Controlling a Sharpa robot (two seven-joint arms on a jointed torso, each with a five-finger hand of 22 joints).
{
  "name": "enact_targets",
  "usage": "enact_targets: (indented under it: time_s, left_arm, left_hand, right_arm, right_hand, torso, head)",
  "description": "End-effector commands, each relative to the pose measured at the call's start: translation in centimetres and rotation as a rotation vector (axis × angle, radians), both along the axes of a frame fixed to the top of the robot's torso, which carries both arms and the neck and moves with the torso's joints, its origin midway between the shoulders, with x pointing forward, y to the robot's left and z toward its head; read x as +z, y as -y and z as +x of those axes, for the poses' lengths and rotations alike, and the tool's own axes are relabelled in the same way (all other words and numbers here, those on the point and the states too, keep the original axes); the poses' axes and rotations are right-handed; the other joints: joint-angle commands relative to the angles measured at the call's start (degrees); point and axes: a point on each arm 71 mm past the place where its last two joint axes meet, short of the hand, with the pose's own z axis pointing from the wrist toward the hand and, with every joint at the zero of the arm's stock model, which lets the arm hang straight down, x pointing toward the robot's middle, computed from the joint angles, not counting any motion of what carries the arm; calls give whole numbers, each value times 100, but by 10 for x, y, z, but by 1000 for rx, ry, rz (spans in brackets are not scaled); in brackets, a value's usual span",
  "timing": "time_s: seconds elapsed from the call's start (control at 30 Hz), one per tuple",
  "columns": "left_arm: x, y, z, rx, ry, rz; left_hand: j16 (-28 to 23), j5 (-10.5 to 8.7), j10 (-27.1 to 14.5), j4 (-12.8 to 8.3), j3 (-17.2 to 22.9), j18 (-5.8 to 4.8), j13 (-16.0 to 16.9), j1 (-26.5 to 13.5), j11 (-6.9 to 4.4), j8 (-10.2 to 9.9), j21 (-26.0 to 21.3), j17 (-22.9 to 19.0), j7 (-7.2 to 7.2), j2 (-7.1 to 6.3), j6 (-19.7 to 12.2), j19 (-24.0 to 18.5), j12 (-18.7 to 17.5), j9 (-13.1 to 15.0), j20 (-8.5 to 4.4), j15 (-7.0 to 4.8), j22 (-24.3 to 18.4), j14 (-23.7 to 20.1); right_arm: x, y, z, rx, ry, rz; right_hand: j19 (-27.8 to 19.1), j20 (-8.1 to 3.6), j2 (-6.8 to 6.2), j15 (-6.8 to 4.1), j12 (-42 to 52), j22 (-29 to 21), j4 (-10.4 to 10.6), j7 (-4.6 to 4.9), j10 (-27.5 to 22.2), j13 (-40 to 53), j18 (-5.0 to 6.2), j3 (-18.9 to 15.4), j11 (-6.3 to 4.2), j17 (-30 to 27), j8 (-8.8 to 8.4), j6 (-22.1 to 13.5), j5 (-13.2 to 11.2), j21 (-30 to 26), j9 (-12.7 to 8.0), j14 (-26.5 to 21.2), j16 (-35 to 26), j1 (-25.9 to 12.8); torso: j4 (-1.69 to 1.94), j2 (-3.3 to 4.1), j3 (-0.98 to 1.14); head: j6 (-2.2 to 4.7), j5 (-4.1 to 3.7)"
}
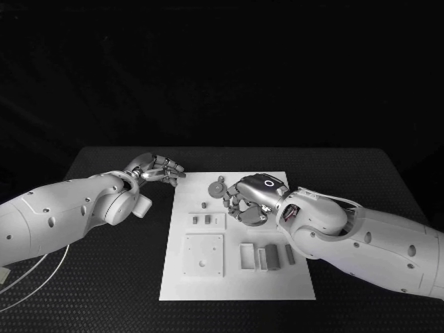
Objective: Assemble the parts on the task board
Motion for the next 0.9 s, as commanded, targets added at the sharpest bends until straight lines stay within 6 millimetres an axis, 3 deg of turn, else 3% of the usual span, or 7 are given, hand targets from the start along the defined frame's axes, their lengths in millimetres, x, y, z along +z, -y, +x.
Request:
enact_targets:
  time_s: [0.03, 0.37, 0.9]
  left_arm:
    - [1, 4, 0, -15, 1, -11]
    - [1, 5, 0, -16, 1, -13]
    - [1, 8, 0, -20, 3, -12]
  left_hand:
    - [-25, -15, -50, 6, -26, 9, -10, -38, -10, 6, 19, 9, 20, 42, -9, 47, 30, -6, -7, -12, -8, 47]
    - [-28, -15, -52, 5, -27, 9, -16, -39, -10, 6, 19, 15, 21, 42, -10, 48, 34, -6, -9, -12, -11, 48]
    - [-32, -15, -55, 2, -27, 8, -24, -36, -10, 6, 19, 25, 21, 42, -12, 52, 41, -6, -11, -14, -16, 51]
  right_arm:
    - [-5, -5, -4, 36, -13, 68]
    - [-37, -13, -15, 52, -74, 76]
    - [-62, -24, -23, 63, -127, 81]
  right_hand:
    - [-6, -25, -15, -27, -34, 64, 14, 17, -4, 9, 179, 34, 31, 8, 19, 38, 22, 9, 123, -4, -9, -4]
    - [-4, -27, -11, -29, -37, 60, 11, 17, -5, 15, 179, 38, 31, 7, 20, 34, 23, 5, 129, -4, -17, -4]
    - [-4, -28, -5, -29, -44, 56, 10, 18, -9, 24, 179, 41, 30, 7, 19, 26, 23, -2, 139, -5, -27, -7]
  torso:
    - [0, -3, 0]
    - [-5, 7, 10]
    - [-3, 7, 8]
  head:
    - [-24, 101]
    - [-89, 277]
    - [-198, 519]
